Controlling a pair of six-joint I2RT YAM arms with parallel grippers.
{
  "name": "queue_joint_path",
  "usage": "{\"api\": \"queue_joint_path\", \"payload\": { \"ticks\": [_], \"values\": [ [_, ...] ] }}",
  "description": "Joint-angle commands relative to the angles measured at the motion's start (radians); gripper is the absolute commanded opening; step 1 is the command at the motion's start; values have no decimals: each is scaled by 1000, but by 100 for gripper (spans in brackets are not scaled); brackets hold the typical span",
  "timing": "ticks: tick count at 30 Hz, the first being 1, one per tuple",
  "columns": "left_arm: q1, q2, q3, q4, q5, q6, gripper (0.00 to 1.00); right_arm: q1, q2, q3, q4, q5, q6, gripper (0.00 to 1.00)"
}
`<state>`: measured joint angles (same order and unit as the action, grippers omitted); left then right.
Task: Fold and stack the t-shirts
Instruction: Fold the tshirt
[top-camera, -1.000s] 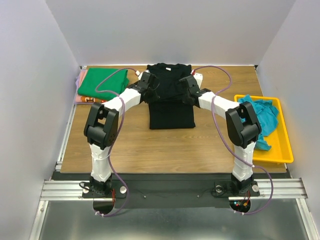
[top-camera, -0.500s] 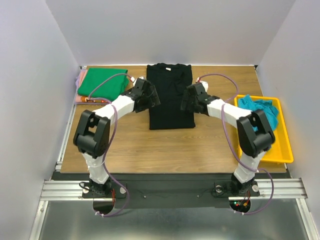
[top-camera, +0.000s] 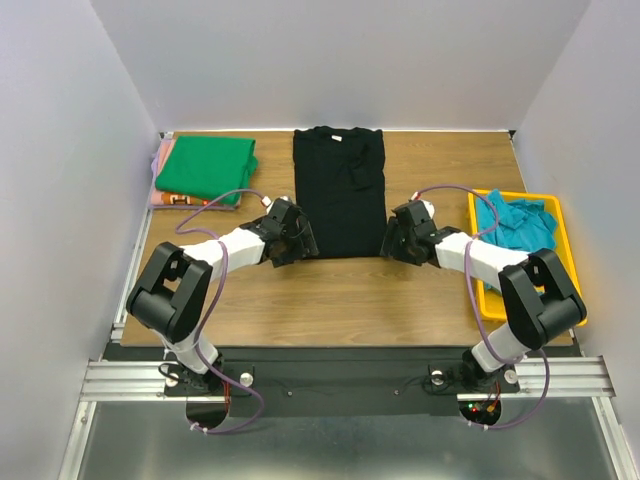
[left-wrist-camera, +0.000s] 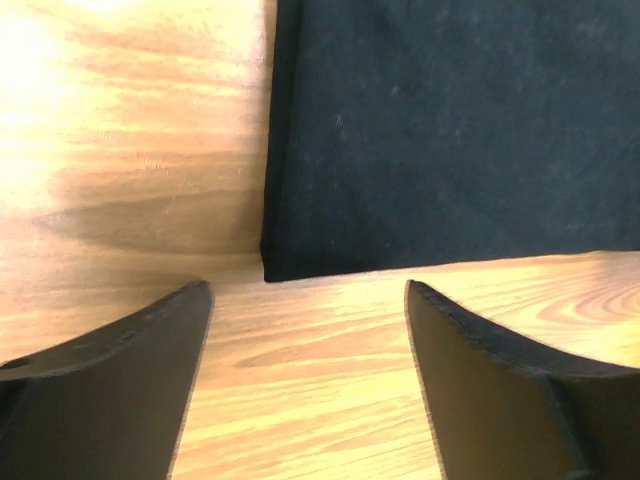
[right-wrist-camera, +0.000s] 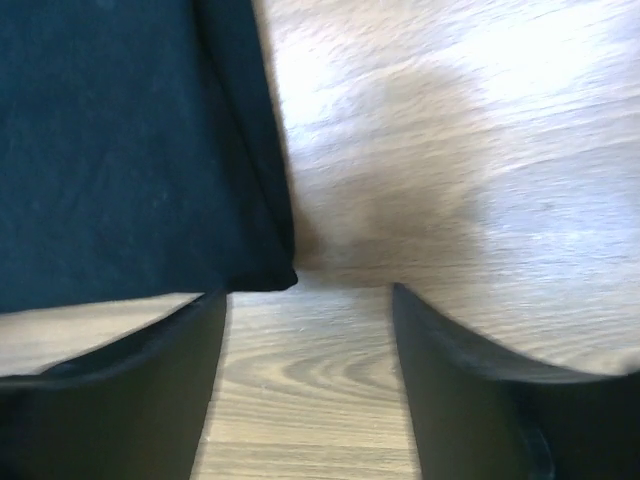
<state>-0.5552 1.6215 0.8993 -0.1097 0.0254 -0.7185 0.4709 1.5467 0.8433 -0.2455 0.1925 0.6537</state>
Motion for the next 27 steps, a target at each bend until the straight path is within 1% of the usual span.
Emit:
{"api": "queue_joint_path", "payload": {
  "ticks": [1, 2, 4, 5, 6, 7, 8, 9, 10, 11, 12, 13, 16, 17, 19, 20, 22, 23, 25, 26, 27],
  "values": [
    [-3, 9, -10, 54, 18, -9, 80, -2, 9, -10, 126, -60, 12, 64],
    [-5, 20, -11, 56, 18, -12, 72, -2, 19, -10, 133, -71, 11, 61],
    [-6, 29, -11, 56, 19, -9, 66, -2, 55, -4, 156, -88, 9, 59],
    [-6, 34, -11, 58, 19, -9, 66, 0, 65, -4, 163, -88, 9, 58],
    [-8, 41, -10, 58, 19, -7, 61, -2, 76, 2, 169, -97, 9, 56],
    [-8, 44, -10, 58, 15, -6, 61, 0, 99, 5, 175, -103, 8, 55],
    [-8, 49, -7, 56, 10, -6, 53, -2, 108, 8, 186, -110, 7, 52],
    [-8, 55, -5, 58, 10, -4, 49, 0, 118, 11, 192, -114, 7, 49],
    [-8, 58, -3, 56, 8, -4, 44, -2, 131, 11, 198, -120, 7, 44],
    [-8, 64, 1, 56, 5, -2, 21, -2, 138, 11, 206, -125, 6, 36],
    [-8, 75, 10, 54, 4, 7, 10, -2, 142, 10, 209, -137, 4, 24],
    [-8, 81, 24, 51, -11, 8, 0, -2, 148, 7, 212, -137, -3, 18],
    [-8, 104, 46, 7, -71, 17, 0, 0, 145, -15, 213, -128, -5, 6],
    [-8, 89, 33, 10, -74, 10, 0, -2, 136, -26, 213, -134, 0, 0],
    [-9, 57, 0, 37, -74, 4, 0, 0, 96, -79, 216, -140, 7, 0],
    [-18, 10, -46, 47, -79, -4, 0, 3, 32, -102, 215, -128, 24, 0],
    [-37, -44, -95, 71, -91, -36, 0, 6, -41, -163, 213, -123, 32, 0],
    [-72, -73, -146, 74, -99, -51, 0, 9, -89, -224, 203, -146, 44, 0],
    [-115, -156, -184, 74, -114, -96, 0, 23, -218, -309, 172, -183, 67, 0],
    [-173, -213, -222, 70, -120, -117, 0, 32, -262, -331, 155, -217, 78, 1],
    [-202, -239, -238, 62, -127, -139, 0, 44, -302, -349, 134, -225, 90, 0]
  ]
}}
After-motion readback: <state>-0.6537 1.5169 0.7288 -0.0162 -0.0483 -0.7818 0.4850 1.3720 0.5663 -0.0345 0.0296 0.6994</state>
